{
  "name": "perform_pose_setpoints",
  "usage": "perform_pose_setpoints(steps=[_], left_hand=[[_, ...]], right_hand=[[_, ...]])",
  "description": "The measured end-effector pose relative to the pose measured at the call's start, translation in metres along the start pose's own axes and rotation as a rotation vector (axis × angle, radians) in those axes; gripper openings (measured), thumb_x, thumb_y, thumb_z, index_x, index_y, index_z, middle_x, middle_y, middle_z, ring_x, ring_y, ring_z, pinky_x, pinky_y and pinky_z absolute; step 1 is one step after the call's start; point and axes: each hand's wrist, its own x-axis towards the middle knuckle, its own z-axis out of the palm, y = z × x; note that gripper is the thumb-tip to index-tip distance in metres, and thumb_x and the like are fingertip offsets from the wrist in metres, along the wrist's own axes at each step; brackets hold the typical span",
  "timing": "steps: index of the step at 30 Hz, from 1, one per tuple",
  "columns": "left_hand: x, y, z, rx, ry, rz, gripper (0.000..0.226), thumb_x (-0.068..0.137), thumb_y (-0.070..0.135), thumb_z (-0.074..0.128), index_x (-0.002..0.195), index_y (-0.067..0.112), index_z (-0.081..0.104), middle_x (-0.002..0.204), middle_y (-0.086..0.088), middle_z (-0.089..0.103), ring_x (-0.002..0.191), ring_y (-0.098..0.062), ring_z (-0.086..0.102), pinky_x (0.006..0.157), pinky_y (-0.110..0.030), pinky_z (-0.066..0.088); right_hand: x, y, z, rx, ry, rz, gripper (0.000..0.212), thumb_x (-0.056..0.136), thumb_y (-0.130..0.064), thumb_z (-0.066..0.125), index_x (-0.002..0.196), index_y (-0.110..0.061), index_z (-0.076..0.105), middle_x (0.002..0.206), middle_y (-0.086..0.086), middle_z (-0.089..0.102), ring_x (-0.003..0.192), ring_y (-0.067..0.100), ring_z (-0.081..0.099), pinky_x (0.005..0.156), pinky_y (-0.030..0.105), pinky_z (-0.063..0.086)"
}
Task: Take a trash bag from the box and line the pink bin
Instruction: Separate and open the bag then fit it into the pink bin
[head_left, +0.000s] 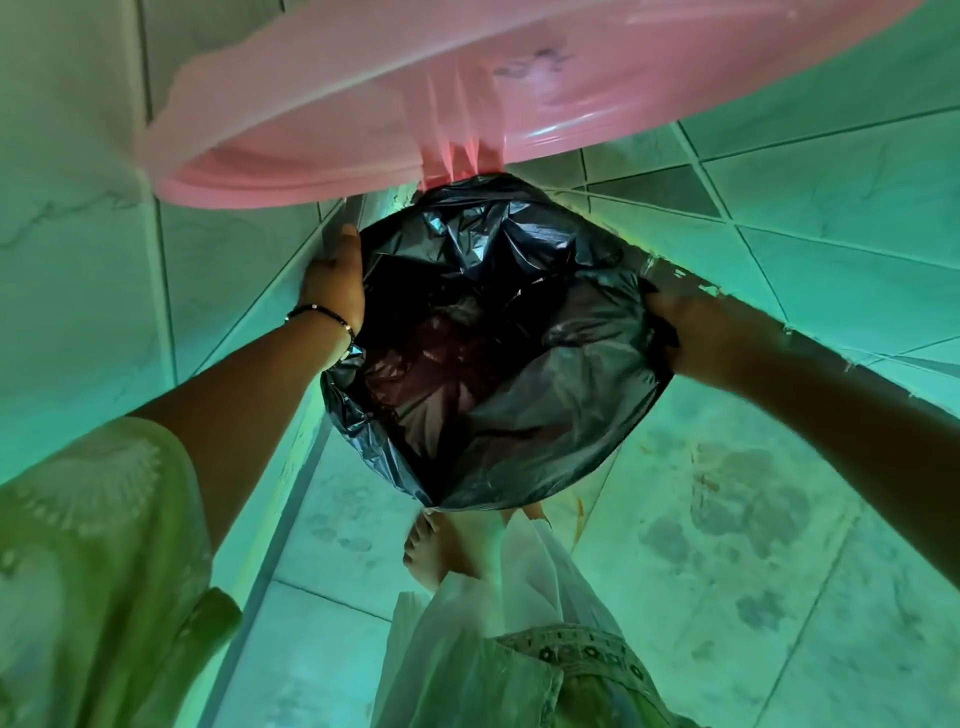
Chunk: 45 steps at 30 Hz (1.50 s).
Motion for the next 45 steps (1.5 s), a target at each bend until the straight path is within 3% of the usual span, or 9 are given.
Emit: perform_pose_setpoints(steps=[5,10,18,23,32,36,38,42,45], left_hand=[[0.01,-0.007,-0.002,-0.162,-0.036,-0.088,0.068,0.089,0.058,0.035,0.136,0.009,0.042,0.142,-0.012,0.045,0.128,-0.029,0.044,0.107,-0.037,0.033],[0.003,-0.028,-0.008,-0.21,-0.072,-0.062,0.054,0.098,0.039,0.029,0.14,0.006,0.034,0.149,-0.012,0.036,0.136,-0.024,0.034,0.106,-0.027,0.03],[-0.054,-0.099,-0.008,-0.314,0.192,-0.035,0.053,0.088,0.039,0.04,0.127,0.005,0.049,0.131,-0.024,0.053,0.116,-0.037,0.052,0.098,-0.044,0.043],[-0.132,-0.127,0.031,-0.971,-0.204,-0.629,0.026,0.098,0.019,0.035,0.114,0.018,0.055,0.104,-0.005,0.057,0.09,-0.026,0.054,0.078,-0.038,0.046],[-0.128,-0.141,0.04,-0.85,-0.167,-0.625,0.027,0.092,-0.005,0.04,0.075,0.009,0.055,0.064,-0.008,0.056,0.036,-0.011,0.056,0.038,-0.015,0.047],[-0.108,-0.131,0.036,-0.769,-0.122,-0.687,0.021,0.095,-0.002,0.035,0.095,-0.003,0.055,0.117,-0.027,0.059,0.071,-0.023,0.054,0.09,-0.032,0.048],[-0.104,-0.121,0.034,-0.746,-0.106,-0.701,0.03,0.097,0.003,0.03,0.072,0.009,0.045,0.143,-0.022,0.041,0.103,-0.025,0.052,0.103,-0.036,0.038],[-0.103,-0.118,0.021,-0.997,-0.184,-0.669,0.031,0.099,0.021,0.031,0.097,0.009,0.06,0.1,-0.014,0.062,0.117,-0.026,0.053,0.093,-0.042,0.04],[-0.106,-0.121,0.008,-1.0,-0.236,-0.62,0.045,0.098,0.04,0.027,0.122,0.013,0.053,0.126,-0.007,0.057,0.131,-0.023,0.042,0.107,-0.049,0.03]], right_hand=[[0.0,-0.009,0.056,0.929,-0.193,0.362,0.031,0.091,0.005,0.039,0.101,-0.015,0.06,0.098,0.01,0.064,0.082,0.027,0.062,0.079,0.043,0.053],[-0.015,-0.034,0.086,1.694,-0.103,0.74,0.031,0.092,-0.005,0.033,0.076,-0.015,0.057,0.088,0.005,0.06,0.082,0.021,0.054,0.081,0.039,0.044],[-0.078,-0.065,0.117,1.996,-0.032,0.741,0.011,0.093,-0.013,0.049,0.092,-0.015,0.059,0.089,0.004,0.064,0.081,0.022,0.058,0.071,0.035,0.045],[-0.101,-0.098,0.12,2.159,-0.177,0.599,0.02,0.09,-0.003,0.048,0.075,-0.009,0.06,0.061,0.006,0.062,0.049,0.015,0.057,0.047,0.025,0.047],[-0.076,-0.099,0.116,1.776,-0.16,0.803,0.02,0.089,0.007,0.042,0.079,-0.004,0.056,0.061,0.011,0.053,0.047,0.02,0.045,0.04,0.023,0.039],[-0.06,-0.099,0.119,1.875,-0.142,0.954,0.025,0.092,0.005,0.037,0.079,-0.002,0.057,0.064,0.011,0.061,0.051,0.02,0.056,0.059,0.032,0.056],[-0.058,-0.097,0.118,2.058,-0.124,1.0,0.025,0.091,0.006,0.035,0.078,-0.002,0.055,0.069,0.011,0.059,0.055,0.019,0.054,0.056,0.03,0.058],[-0.072,-0.089,0.103,2.332,-0.057,0.915,0.018,0.093,-0.003,0.039,0.097,-0.001,0.057,0.091,0.016,0.063,0.08,0.026,0.062,0.058,0.034,0.06],[-0.085,-0.079,0.084,2.324,0.082,0.876,0.018,0.096,-0.009,0.04,0.106,-0.003,0.054,0.097,0.014,0.063,0.086,0.028,0.062,0.069,0.038,0.057]])
